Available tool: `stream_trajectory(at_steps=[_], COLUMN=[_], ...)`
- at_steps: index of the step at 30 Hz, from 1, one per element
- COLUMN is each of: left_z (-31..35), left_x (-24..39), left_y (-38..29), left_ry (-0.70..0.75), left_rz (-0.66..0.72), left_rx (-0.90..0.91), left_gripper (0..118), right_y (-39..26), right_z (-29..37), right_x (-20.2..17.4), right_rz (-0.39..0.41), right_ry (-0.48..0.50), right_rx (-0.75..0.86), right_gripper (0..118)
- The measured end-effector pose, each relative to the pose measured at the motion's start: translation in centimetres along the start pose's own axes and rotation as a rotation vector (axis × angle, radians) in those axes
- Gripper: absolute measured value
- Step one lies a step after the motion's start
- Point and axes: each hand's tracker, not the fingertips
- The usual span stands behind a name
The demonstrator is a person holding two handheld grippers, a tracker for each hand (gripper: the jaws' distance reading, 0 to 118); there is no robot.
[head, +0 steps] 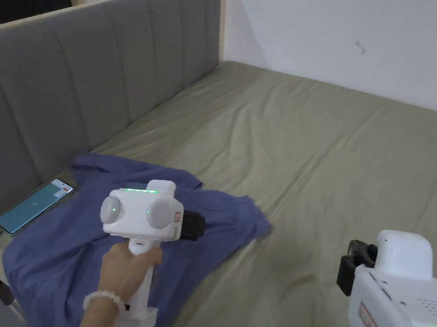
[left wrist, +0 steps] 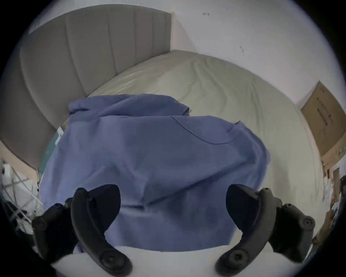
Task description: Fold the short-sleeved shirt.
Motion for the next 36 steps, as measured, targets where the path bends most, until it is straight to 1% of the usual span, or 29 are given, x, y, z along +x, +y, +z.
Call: stream_trajectory(at_steps=[2, 3, 4, 5, 6, 7, 8, 10, 11, 13, 14, 15, 16, 22, 25, 28, 29, 32, 36], left_z=[-2.1, -3.6, -5.1, -6.1, -4.8, -4.3, -3.8, -3.1, -2.9, -2.4, -2.2, -2.3, -2.5, -0.9, 1.1, 3.6, 4.5, 7.3, 12.1], left_x=[0.1, 0.0, -0.1, 0.0, 0.3, 0.3, 0.0, -0.5, -0.9, -1.7, -2.2, -2.6, -3.0, -2.1, -1.2, 1.4, 2.4, 5.7, 12.9], left_y=[0.2, -0.1, -0.5, -1.3, -0.9, -0.7, -0.6, -0.7, -0.6, -0.2, 0.3, 0.3, 0.3, 1.3, 2.6, 4.3, 4.8, 6.2, 7.8], left_ry=[-0.005, -0.009, -0.025, 0.003, -0.001, -0.001, -0.017, -0.027, -0.027, -0.037, -0.054, -0.044, -0.097, -0.072, -0.128, -0.116, -0.136, -0.269, -0.332], left_rz=[-0.01, 0.009, 0.022, 0.008, -0.02, -0.028, -0.03, -0.025, -0.019, 0.03, 0.085, 0.12, 0.154, 0.135, 0.148, 0.054, 0.051, 0.063, -0.065], left_rx=[-0.043, -0.112, -0.18, -0.214, -0.103, -0.13, -0.118, -0.112, -0.109, -0.108, -0.117, -0.131, -0.153, -0.146, -0.111, -0.065, -0.052, 0.008, 0.097], left_gripper=[114, 111, 102, 102, 102, 99, 92, 75, 63, 21, 7, 7, 7, 7, 7, 7, 7, 7, 7], right_y=[-0.2, -0.3, -0.4, -0.6, -0.7, -0.8, -0.9, -1.2, -1.3, -1.5, -1.5, -1.5, -1.5, -1.7, -1.6, -1.4, -1.3, -0.9, -0.3], right_z=[-0.2, -0.4, -0.6, -0.8, -0.9, -0.9, -1.0, -1.2, -1.3, -1.2, -1.0, -0.9, -0.7, 0.4, 1.3, 2.6, 3.0, 4.4, 7.0], right_x=[0.4, 0.6, 0.8, 1.0, 1.2, 1.4, 1.5, 1.9, 2.1, 2.4, 2.5, 2.6, 2.7, 4.6, 5.9, 7.6, 8.2, 10.2, 13.1], right_rz=[-0.006, -0.01, -0.013, -0.017, -0.021, -0.026, -0.034, -0.068, -0.084, -0.098, -0.099, -0.1, -0.1, -0.162, -0.186, -0.232, -0.244, -0.28, -0.328], right_ry=[-0.009, -0.013, -0.015, -0.018, -0.021, -0.023, -0.025, -0.024, -0.015, -0.01, -0.011, -0.011, -0.015, -0.025, -0.048, -0.061, -0.071, -0.103, -0.149], right_rx=[-0.003, -0.008, -0.017, -0.026, -0.032, -0.038, -0.041, -0.053, -0.06, -0.068, -0.068, -0.067, -0.066, -0.061, -0.048, -0.024, -0.017, 0.015, 0.073], right_gripper=[0, 0, 0, 0, 0, 0, 0, 0, 0, 0, 0, 0, 0, 0, 0, 0, 0, 0, 0])
